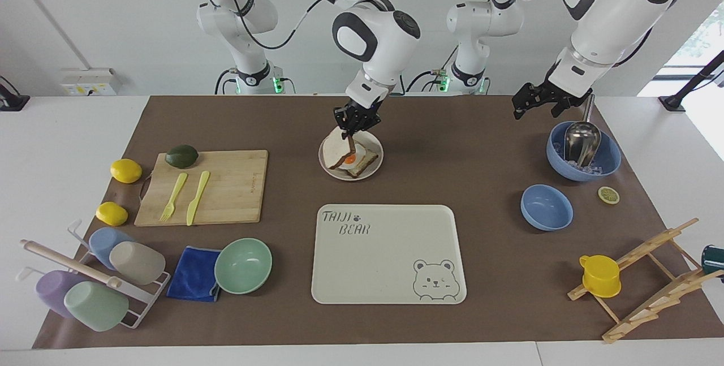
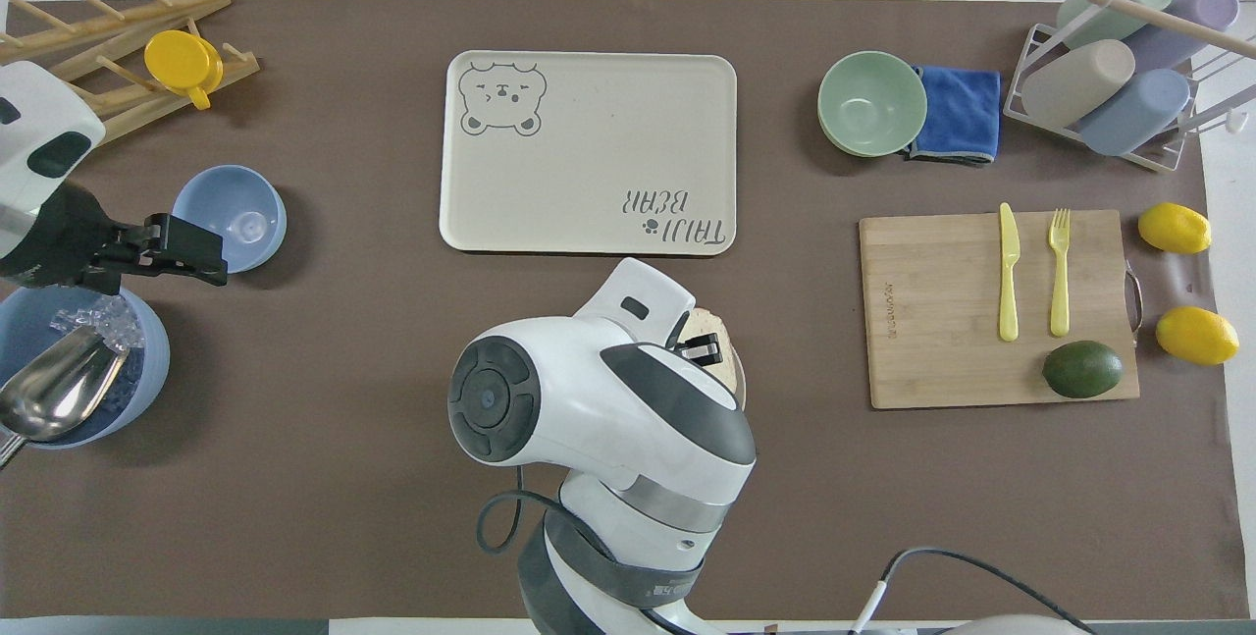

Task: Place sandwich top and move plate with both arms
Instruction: 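Carry the bread slice over the plate and lower it onto the egg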

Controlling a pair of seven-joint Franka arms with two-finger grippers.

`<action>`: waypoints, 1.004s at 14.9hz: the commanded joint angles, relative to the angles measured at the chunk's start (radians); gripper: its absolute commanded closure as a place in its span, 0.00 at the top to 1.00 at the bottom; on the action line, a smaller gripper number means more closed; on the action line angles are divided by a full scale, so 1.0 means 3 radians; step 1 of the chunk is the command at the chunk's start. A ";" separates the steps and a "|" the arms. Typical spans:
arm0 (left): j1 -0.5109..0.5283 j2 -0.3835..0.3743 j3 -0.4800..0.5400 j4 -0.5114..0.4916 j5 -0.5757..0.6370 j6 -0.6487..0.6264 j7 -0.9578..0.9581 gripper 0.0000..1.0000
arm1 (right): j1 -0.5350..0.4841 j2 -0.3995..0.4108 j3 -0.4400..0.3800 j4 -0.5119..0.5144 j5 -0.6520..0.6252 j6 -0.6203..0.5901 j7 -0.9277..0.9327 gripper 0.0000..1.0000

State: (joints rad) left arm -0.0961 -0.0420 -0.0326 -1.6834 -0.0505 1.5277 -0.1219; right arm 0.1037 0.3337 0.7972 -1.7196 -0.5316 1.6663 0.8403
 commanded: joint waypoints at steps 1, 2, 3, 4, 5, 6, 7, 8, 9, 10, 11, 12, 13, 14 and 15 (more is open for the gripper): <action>-0.0012 -0.0100 -0.0014 -0.0059 0.0056 -0.0005 0.0007 1.00 | -0.0013 -0.0018 0.0073 -0.0291 0.0044 0.0284 0.0246 0.00; -0.0007 -0.0100 -0.0009 -0.0049 0.0056 0.0000 0.0002 1.00 | -0.0008 -0.0018 0.0073 -0.0383 0.0044 0.0366 0.0272 0.00; -0.0002 -0.0100 -0.0009 -0.0049 0.0056 0.0000 0.0002 1.00 | 0.0027 -0.0033 0.0073 -0.0470 0.0044 0.0478 0.0348 0.00; -0.0002 -0.0100 -0.0009 -0.0049 0.0056 0.0006 0.0007 1.00 | 0.0038 -0.0033 0.0073 -0.0516 0.0044 0.0555 0.0435 0.00; 0.0013 -0.0100 -0.0009 -0.0054 0.0056 0.0006 0.0013 1.00 | 0.0033 -0.0033 0.0073 -0.0562 0.0044 0.0632 0.0476 0.00; 0.0029 -0.0100 -0.0009 -0.0054 0.0056 0.0006 0.0018 1.00 | 0.0033 -0.0033 0.0068 -0.0583 0.0044 0.0693 0.0487 0.09; 0.0029 -0.0100 -0.0009 -0.0054 0.0056 0.0011 0.0013 1.00 | 0.0033 -0.0033 0.0068 -0.0583 0.0044 0.0755 0.0492 0.17; 0.0029 -0.0100 -0.0009 -0.0054 0.0056 0.0011 0.0008 1.00 | 0.0033 -0.0033 0.0068 -0.0588 0.0049 0.0836 0.0553 0.23; 0.0029 -0.0100 -0.0009 -0.0054 0.0056 0.0011 0.0007 1.00 | 0.0023 -0.0028 0.0068 -0.0588 0.0054 0.0933 0.0569 0.40; 0.0029 -0.0100 -0.0009 -0.0059 0.0056 0.0011 0.0007 1.00 | 0.0012 -0.0028 0.0068 -0.0598 0.0054 0.1025 0.0564 0.54; 0.0029 -0.0105 -0.0009 -0.0059 0.0056 0.0011 0.0023 1.00 | -0.0003 -0.0028 0.0068 -0.0598 0.0069 0.1102 0.0554 0.62; 0.0029 -0.0105 -0.0009 -0.0059 0.0051 0.0011 0.0028 1.00 | -0.0008 -0.0028 0.0058 -0.0588 0.0135 0.1189 0.0553 0.68; 0.0029 -0.0105 -0.0014 -0.0064 0.0051 0.0011 0.0028 1.00 | -0.0023 -0.0028 0.0043 -0.0558 0.0232 0.1236 0.0543 0.78; 0.0029 -0.0105 -0.0014 -0.0069 0.0051 0.0021 0.0038 1.00 | -0.0028 -0.0038 0.0017 -0.0517 0.0294 0.1241 0.0518 0.91; 0.0034 -0.0105 -0.0014 -0.0080 0.0046 0.0056 0.0038 1.00 | -0.0039 -0.0054 0.0002 -0.0451 0.0350 0.1221 0.0502 1.00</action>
State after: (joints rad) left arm -0.0949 -0.0556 -0.0312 -1.6841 -0.0505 1.5288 -0.1219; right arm 0.1121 0.3357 0.7996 -1.8724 -0.4729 2.0226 0.9945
